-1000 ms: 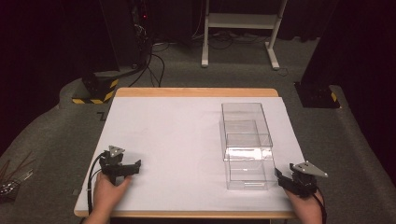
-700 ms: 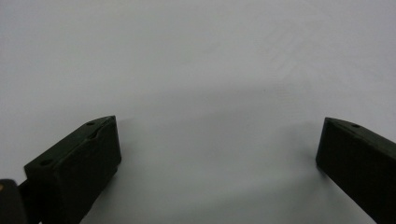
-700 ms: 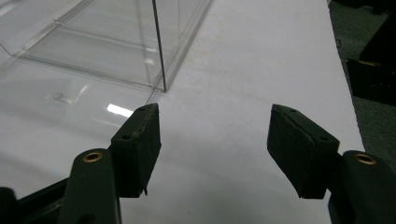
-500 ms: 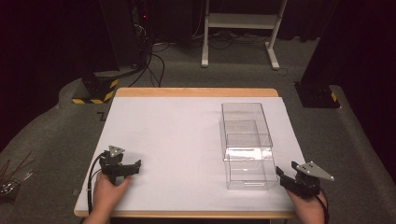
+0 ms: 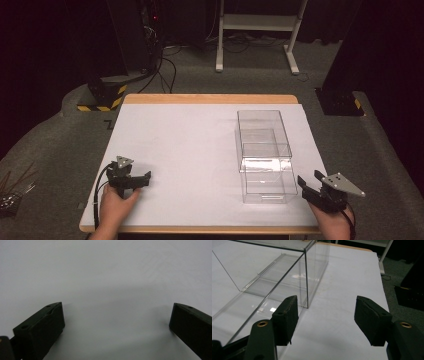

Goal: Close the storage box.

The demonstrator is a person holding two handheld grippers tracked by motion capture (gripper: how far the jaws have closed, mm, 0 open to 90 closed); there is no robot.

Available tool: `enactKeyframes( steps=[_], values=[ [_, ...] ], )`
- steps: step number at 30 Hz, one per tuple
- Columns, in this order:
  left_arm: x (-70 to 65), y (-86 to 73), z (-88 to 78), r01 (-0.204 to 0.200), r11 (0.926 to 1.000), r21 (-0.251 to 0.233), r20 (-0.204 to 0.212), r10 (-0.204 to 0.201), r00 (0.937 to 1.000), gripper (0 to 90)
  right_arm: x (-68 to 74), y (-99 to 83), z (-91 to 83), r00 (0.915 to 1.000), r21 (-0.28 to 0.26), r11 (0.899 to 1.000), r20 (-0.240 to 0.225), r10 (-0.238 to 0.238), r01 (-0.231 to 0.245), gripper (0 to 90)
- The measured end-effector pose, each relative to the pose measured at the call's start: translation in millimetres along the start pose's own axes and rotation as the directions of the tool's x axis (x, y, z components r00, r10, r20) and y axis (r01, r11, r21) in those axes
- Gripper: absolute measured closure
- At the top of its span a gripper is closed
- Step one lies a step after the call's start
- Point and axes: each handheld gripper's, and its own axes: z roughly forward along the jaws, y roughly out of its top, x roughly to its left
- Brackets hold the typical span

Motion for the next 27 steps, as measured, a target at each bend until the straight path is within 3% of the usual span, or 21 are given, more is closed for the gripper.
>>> enactKeyframes(
  steps=[17, 27],
  values=[
    [0.0, 0.0, 0.0, 0.000, 1.0000, 0.000, 0.000, 0.000, 1.0000, 0.2, 6.2, 7.5, -15.2, 1.0000, -0.045, 0.999, -0.004, -0.007, 0.007, 35.4],
    [0.0, 0.0, 0.0, 0.001, 1.0000, 0.000, 0.001, -0.001, 1.0000, 0.2, 16.1, 8.9, -30.1, 0.9989, -0.074, 0.997, -0.046, -0.003, 0.000, 35.1]
  ],
)
